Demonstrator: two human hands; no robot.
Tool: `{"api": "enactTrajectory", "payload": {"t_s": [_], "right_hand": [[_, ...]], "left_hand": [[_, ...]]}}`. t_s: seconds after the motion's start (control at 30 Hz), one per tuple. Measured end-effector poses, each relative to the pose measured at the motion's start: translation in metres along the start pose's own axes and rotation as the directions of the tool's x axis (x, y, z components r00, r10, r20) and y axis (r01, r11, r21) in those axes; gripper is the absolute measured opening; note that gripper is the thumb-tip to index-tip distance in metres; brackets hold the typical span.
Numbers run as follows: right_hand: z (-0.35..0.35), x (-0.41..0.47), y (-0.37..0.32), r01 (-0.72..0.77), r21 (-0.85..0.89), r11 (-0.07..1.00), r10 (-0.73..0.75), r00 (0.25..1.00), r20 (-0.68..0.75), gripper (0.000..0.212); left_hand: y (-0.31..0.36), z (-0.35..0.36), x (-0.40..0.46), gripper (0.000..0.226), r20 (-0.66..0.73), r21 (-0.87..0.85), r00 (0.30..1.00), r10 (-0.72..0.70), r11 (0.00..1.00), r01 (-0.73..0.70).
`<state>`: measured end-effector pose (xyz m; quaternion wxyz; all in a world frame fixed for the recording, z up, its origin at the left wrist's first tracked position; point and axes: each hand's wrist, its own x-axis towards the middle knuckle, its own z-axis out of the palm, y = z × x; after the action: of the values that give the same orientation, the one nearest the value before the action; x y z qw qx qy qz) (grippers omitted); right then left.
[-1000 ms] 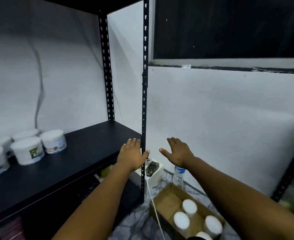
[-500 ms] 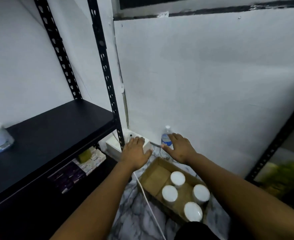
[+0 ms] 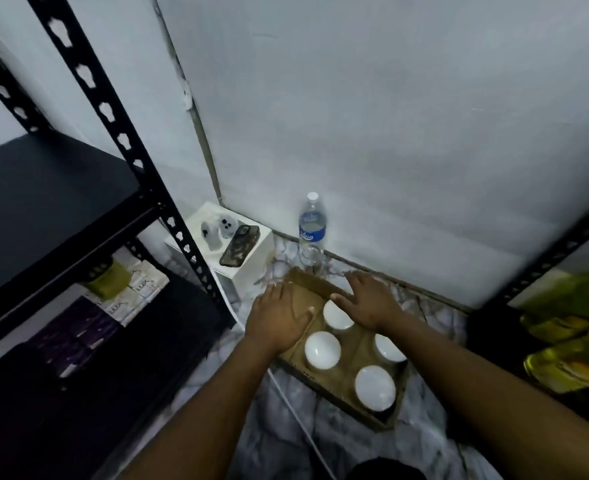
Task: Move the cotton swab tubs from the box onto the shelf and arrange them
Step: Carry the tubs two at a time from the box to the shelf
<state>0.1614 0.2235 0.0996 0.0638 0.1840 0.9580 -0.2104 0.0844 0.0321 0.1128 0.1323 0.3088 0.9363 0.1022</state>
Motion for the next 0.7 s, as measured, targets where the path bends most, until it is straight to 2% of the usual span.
{"api": "enactTrajectory", "payload": {"t_s": [0.33,0.5,0.7], "right_hand": [[0.093,0.052,0.075,-0.040,-0.005,0.999,0.040,0.987,0.155,0.081],[0.129,0.073,0.101,0.018,-0.068,0.998,-0.007,0.987,0.161,0.077],[0.154,0.098,0.119,0.152,-0.150,0.977,-0.126,0.977,0.169,0.088]], "left_hand": [[-0.017,0.114,0.041,0.087,0.157,-0.035,0.988,0.000,0.999,0.005],[-0.026,0.166,0.056,0.094,0.207,-0.067,0.978,0.010,0.998,0.004],[-0.030,0.208,0.063,0.107,0.228,-0.089,0.973,0.028,0.996,-0.007]]}}
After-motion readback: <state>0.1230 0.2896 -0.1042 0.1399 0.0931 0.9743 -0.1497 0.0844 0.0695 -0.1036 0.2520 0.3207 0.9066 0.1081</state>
